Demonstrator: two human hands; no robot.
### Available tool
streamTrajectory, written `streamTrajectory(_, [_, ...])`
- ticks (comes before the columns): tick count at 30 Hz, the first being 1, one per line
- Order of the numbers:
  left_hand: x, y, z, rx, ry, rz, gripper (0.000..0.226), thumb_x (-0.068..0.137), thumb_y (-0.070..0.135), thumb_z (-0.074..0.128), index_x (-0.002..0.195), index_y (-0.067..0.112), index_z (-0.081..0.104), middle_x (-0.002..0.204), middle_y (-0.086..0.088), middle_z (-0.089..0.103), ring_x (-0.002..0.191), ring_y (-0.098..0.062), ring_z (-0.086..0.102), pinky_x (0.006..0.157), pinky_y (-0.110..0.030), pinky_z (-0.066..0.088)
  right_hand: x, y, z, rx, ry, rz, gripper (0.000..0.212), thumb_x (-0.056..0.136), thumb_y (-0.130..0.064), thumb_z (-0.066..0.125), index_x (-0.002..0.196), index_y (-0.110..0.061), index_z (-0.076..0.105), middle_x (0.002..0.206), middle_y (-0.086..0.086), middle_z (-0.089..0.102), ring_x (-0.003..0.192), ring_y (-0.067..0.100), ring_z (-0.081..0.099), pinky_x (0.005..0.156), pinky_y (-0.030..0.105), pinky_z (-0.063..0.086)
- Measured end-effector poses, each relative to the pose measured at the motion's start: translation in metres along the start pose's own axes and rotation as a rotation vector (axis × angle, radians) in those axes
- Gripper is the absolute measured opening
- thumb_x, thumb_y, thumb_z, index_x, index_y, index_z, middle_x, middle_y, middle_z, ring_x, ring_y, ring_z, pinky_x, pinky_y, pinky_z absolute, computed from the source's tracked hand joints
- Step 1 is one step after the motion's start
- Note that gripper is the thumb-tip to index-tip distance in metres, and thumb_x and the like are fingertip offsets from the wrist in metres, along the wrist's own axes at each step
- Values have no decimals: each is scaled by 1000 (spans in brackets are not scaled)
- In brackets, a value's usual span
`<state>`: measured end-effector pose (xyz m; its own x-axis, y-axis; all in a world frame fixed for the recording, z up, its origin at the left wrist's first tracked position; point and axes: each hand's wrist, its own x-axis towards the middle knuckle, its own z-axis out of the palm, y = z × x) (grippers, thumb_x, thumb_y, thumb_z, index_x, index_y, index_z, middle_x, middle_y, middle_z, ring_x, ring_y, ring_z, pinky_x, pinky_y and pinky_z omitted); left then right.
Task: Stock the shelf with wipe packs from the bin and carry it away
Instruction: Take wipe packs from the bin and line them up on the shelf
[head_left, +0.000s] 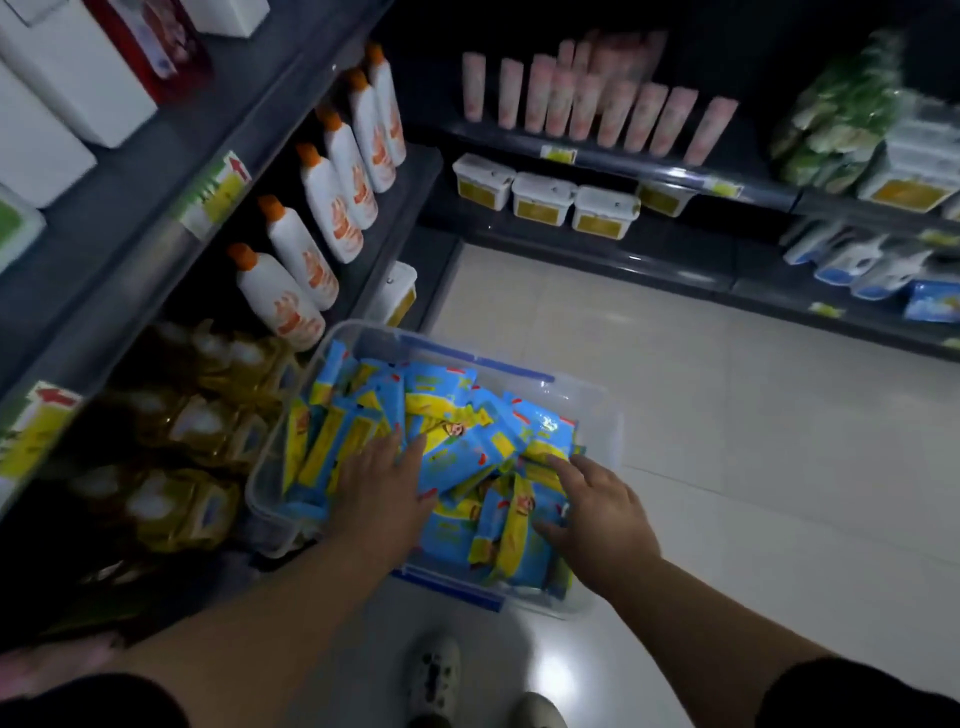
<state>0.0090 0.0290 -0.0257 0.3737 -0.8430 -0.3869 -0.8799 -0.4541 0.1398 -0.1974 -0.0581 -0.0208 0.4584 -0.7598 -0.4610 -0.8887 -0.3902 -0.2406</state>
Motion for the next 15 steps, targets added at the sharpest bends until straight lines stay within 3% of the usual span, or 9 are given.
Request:
streamTrajectory(10, [55,6,47,116,-36,90,72,93,50,47,151,28,10,158,-1,12,146,-20,10,117,-43,-1,60,2,57,11,-157,-118,97,73,-32,77,151,-33,18,158,-6,20,142,17,27,114,32,27])
streamTrajectory(15, [76,14,63,100,-68,143,75,93,52,47,151,23,10,157,-6,14,145,-23,14,118,-39,1,66,6,65,-86,-208,-155,93,79,-27,72,151,-30,13,153,-3,30,139,21,32,112,32,26])
